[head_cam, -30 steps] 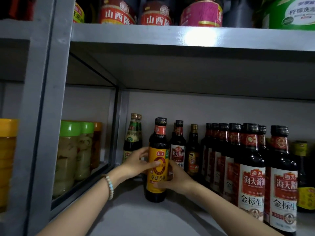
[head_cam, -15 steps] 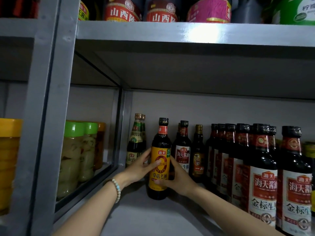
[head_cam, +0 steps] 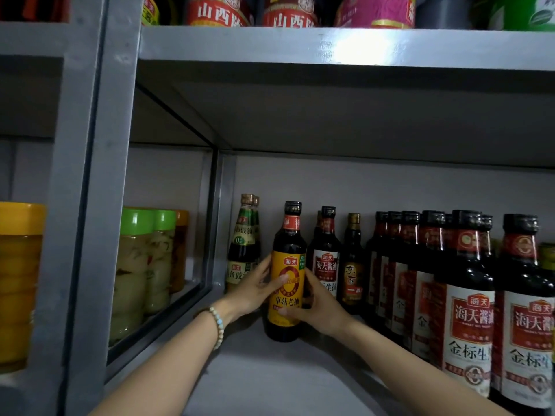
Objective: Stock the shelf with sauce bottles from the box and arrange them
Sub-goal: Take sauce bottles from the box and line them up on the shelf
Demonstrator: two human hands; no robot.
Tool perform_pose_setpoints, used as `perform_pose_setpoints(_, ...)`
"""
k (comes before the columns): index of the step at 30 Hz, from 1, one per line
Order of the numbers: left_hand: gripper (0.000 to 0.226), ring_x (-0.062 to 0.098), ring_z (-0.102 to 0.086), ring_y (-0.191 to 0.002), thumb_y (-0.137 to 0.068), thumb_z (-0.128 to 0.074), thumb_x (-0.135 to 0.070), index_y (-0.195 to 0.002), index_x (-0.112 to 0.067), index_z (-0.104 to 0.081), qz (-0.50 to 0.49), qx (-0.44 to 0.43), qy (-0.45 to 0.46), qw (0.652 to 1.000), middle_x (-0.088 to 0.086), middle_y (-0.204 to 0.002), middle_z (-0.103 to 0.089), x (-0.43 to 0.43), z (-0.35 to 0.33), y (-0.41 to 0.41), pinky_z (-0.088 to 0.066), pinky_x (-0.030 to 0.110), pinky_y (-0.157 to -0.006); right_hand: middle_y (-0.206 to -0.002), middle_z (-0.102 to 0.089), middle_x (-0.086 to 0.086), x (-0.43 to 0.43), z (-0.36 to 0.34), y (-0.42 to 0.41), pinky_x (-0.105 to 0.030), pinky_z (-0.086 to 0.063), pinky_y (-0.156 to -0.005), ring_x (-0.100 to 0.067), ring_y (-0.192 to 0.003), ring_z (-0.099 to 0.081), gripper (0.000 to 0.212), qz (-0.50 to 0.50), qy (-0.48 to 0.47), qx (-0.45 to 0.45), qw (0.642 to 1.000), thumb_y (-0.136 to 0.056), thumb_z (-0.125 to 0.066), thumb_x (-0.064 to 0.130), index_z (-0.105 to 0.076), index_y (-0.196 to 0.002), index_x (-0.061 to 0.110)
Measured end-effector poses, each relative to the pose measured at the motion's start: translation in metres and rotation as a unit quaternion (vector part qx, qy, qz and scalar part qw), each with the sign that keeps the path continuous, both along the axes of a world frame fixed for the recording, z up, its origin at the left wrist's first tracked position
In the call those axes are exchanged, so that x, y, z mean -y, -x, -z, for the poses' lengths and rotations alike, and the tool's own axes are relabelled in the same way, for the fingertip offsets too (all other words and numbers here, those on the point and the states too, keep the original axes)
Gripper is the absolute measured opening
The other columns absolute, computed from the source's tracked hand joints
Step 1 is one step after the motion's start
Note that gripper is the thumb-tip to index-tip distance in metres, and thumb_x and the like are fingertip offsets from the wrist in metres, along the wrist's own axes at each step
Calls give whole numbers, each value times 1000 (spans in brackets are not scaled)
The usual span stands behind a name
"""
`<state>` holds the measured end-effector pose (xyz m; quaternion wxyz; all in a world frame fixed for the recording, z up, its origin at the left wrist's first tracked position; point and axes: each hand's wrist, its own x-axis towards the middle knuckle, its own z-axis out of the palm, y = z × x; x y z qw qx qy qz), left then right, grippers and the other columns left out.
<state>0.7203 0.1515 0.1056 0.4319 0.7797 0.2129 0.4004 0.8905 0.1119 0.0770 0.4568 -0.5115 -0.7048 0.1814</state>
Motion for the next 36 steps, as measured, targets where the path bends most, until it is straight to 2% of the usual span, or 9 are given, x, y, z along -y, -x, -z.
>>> perform_pose_setpoints(6,59,8,-41,-123,-92,-54,-26,-139,-40,-21,0,-2,-4,1000,-2,-144,-38,1,0,0,-47,15,-79,-136,-51,8,2,2,2,-31,-46,-103,-9,-125,-51,85,0,4,-12,1000,-77,-78,17,-28,-145,28)
perform_pose_setpoints(8,65,12,-39,-129,-89,-55,-30,-143,-36,-20,-3,-2,-4,1000,-1,-147,-37,-2,3,0,-46,22,-89,-137,-50,7,4,4,3,-32,-45,-104,-9,-125,-50,83,5,11,-13,1000,-78,-77,16,-28,-145,26)
perform_pose_setpoints(12,75,17,-34,-136,-84,-58,-36,-147,-29,-18,-26,-2,-4,1000,3,-151,-33,-3,6,1,-36,36,-107,-138,-44,11,13,-1,7,-16,-44,-97,-9,-127,-45,82,2,39,-18,999,-82,-73,19,-22,-146,28)
perform_pose_setpoints(17,79,20,-32,-137,-79,-51,-54,-147,-28,-20,-173,47,-73,981,1,-154,-26,21,-13,7,-33,34,-102,-155,-27,6,50,-21,5,-42,-30,-114,-20,-139,-33,91,38,43,-84,995,-79,-72,37,-13,-149,37)
perform_pose_setpoints(21,60,16,-31,-137,-89,-42,-50,-145,-31,-27,-233,77,-163,956,-3,-151,-31,67,-21,16,-30,29,-99,-156,-23,9,118,-51,-3,-20,-31,-103,-6,-137,-28,80,68,-24,-13,997,-88,-62,37,-13,-151,33)
perform_pose_setpoints(24,54,8,-33,-135,-91,-42,-47,-142,-30,-34,-257,134,-215,933,-9,-147,-36,111,-21,16,-32,33,-108,-155,-22,16,177,-73,-22,-12,-31,-104,3,-139,-23,77,73,-94,22,993,-86,-59,41,-17,-150,36)
perform_pose_setpoints(28,51,-3,-30,-132,-93,-47,-42,-142,-31,-34,-209,143,-266,930,-18,-143,-36,172,-19,-15,-27,23,-108,-153,-24,25,258,-85,-60,-28,-27,-115,6,-140,-23,78,112,-153,72,979,-80,-57,53,-19,-146,46)
perform_pose_setpoints(33,59,-14,-21,-131,-90,-46,-51,-143,-38,-25,-147,102,-284,942,-32,-139,-26,259,6,-90,-19,5,-101,-146,-25,33,361,-62,-133,-24,-23,-116,19,-133,-21,80,190,-137,105,966,-77,-55,52,-19,-148,40)
perform_pose_setpoints(36,61,-11,-18,-133,-90,-45,-53,-144,-38,-23,-98,76,-270,955,-31,-141,-25,317,38,-143,-21,12,-106,-154,-19,24,426,-28,-190,-29,-22,-116,7,-141,-16,83,242,-74,122,960,-76,-54,60,-14,-148,45)
